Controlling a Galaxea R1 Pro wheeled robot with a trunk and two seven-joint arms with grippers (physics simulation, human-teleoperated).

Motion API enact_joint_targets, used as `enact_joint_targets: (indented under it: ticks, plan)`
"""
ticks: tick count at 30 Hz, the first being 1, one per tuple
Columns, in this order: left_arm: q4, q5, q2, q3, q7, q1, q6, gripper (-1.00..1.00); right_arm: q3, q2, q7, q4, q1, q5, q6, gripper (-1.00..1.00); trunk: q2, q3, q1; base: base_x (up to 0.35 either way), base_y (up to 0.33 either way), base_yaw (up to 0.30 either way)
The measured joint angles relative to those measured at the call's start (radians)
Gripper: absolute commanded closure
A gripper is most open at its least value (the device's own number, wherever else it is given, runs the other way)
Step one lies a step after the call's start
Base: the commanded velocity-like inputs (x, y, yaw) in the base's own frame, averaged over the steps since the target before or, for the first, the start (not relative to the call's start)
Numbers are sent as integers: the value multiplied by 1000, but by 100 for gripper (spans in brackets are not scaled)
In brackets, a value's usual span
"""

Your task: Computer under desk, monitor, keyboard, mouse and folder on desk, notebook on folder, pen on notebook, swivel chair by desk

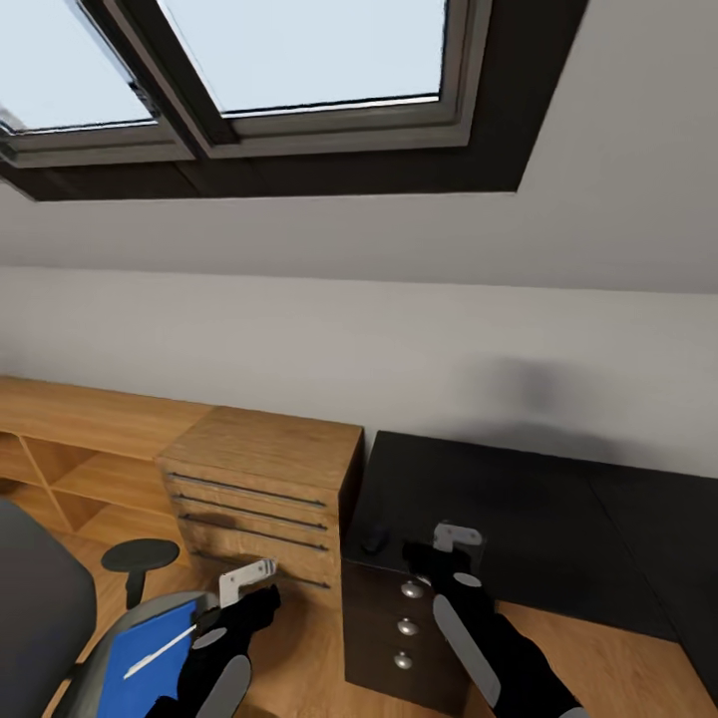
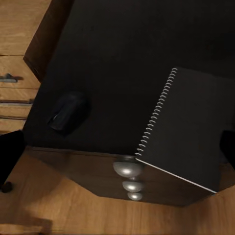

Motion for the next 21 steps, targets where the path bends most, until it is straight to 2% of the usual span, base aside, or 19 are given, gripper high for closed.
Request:
enact_joint_targets:
  ticks: [6,14,19,21]
  plan:
    - [3,0,-1,-23,0,0,0,-100,4,0,0,0,0,0,1,-100,1,-5,0,0,0,235]
    - [14,0,-2,-27,-1,0,0,-100,4,0,0,-1,0,0,1,-100,1,-13,0,0,0,205]
    - [34,-2,-2,-29,-2,0,0,-100,9,0,2,-2,1,-1,1,-100,1,-15,0,10,-15,43]
    - [46,-3,-2,-43,-2,0,-1,-100,22,-1,6,-2,1,-2,1,-100,1,-15,0,121,-140,5]
